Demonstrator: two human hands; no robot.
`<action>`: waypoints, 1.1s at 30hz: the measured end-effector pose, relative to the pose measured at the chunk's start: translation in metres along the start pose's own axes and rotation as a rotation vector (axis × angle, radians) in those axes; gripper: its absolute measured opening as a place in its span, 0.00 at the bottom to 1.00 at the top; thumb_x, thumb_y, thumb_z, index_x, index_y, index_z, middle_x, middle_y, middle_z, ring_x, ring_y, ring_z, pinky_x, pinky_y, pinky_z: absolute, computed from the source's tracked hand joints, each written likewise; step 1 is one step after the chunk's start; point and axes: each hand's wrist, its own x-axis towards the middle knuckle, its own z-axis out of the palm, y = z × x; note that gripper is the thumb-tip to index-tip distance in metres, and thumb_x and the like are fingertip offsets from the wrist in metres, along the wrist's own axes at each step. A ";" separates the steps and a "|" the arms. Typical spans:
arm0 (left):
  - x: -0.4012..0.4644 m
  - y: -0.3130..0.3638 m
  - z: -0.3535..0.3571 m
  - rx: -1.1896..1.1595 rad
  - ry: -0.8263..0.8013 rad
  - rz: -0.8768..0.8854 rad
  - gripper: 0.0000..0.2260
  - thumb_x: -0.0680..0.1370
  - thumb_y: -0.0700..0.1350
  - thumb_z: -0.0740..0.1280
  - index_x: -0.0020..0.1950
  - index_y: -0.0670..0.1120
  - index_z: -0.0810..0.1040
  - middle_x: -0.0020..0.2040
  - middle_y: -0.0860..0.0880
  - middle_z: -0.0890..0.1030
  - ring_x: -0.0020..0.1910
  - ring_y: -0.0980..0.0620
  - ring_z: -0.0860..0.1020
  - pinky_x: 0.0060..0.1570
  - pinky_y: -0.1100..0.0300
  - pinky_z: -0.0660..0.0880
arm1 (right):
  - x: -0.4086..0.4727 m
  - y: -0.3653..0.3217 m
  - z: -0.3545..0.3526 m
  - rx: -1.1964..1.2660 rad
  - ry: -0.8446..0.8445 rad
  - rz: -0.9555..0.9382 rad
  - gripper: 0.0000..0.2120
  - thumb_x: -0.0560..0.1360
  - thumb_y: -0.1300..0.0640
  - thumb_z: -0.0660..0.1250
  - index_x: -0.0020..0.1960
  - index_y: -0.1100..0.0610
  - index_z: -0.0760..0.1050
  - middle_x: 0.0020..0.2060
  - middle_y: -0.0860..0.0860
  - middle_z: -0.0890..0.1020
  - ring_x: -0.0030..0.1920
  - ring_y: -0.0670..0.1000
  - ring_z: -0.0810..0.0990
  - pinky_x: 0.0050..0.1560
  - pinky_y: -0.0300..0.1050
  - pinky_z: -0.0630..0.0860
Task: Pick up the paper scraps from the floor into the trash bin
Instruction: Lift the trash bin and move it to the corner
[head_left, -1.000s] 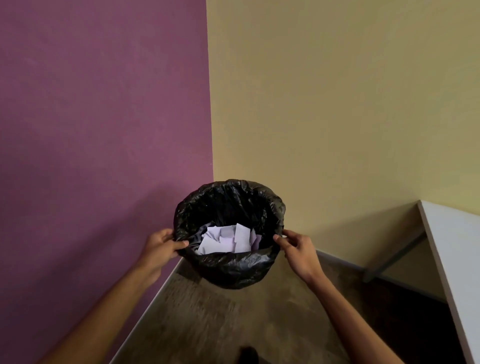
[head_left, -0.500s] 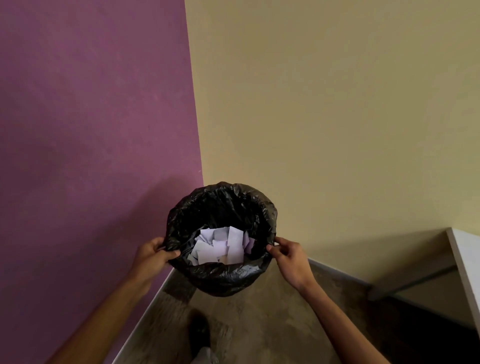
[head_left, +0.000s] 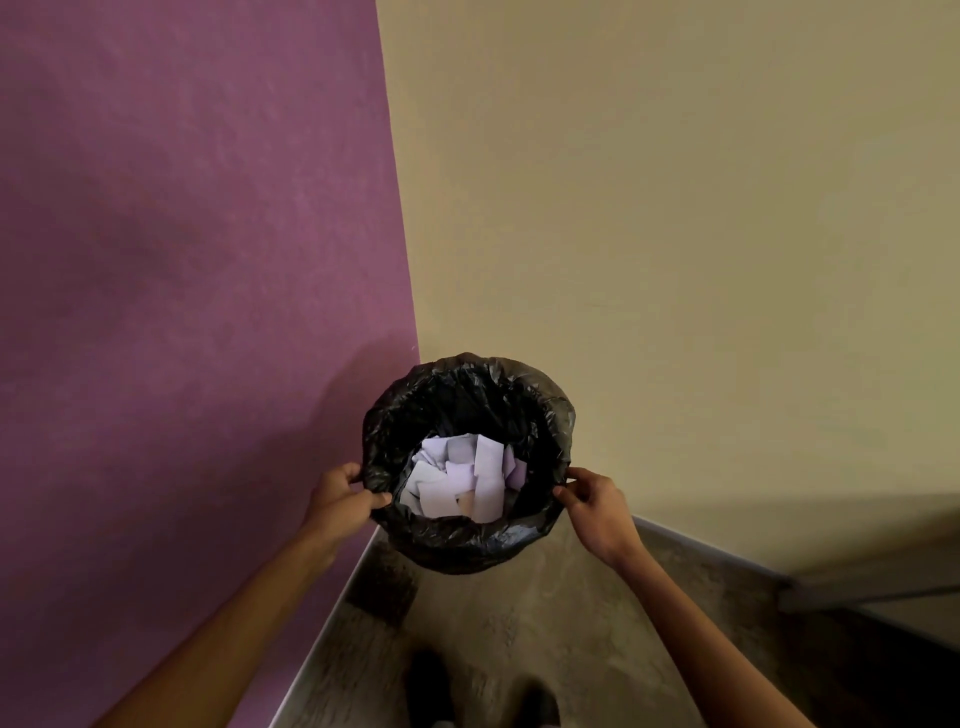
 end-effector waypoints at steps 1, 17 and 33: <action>0.011 -0.002 0.001 0.029 0.000 -0.005 0.09 0.72 0.33 0.72 0.46 0.45 0.77 0.49 0.47 0.81 0.50 0.45 0.80 0.54 0.45 0.78 | 0.011 0.001 0.004 -0.006 -0.013 0.014 0.09 0.77 0.61 0.66 0.56 0.59 0.80 0.36 0.49 0.83 0.42 0.52 0.82 0.39 0.44 0.73; 0.197 -0.126 0.083 -0.023 0.013 -0.168 0.11 0.75 0.31 0.69 0.55 0.41 0.76 0.55 0.38 0.79 0.55 0.40 0.79 0.47 0.54 0.79 | 0.203 0.107 0.107 -0.160 -0.187 0.082 0.10 0.76 0.59 0.67 0.55 0.59 0.80 0.50 0.56 0.85 0.50 0.59 0.82 0.50 0.53 0.79; 0.374 -0.274 0.144 0.036 0.064 -0.210 0.14 0.75 0.35 0.69 0.60 0.41 0.75 0.55 0.41 0.79 0.52 0.44 0.79 0.51 0.48 0.81 | 0.340 0.222 0.244 -0.200 -0.230 0.111 0.13 0.78 0.65 0.62 0.61 0.62 0.78 0.49 0.59 0.84 0.36 0.48 0.76 0.42 0.43 0.71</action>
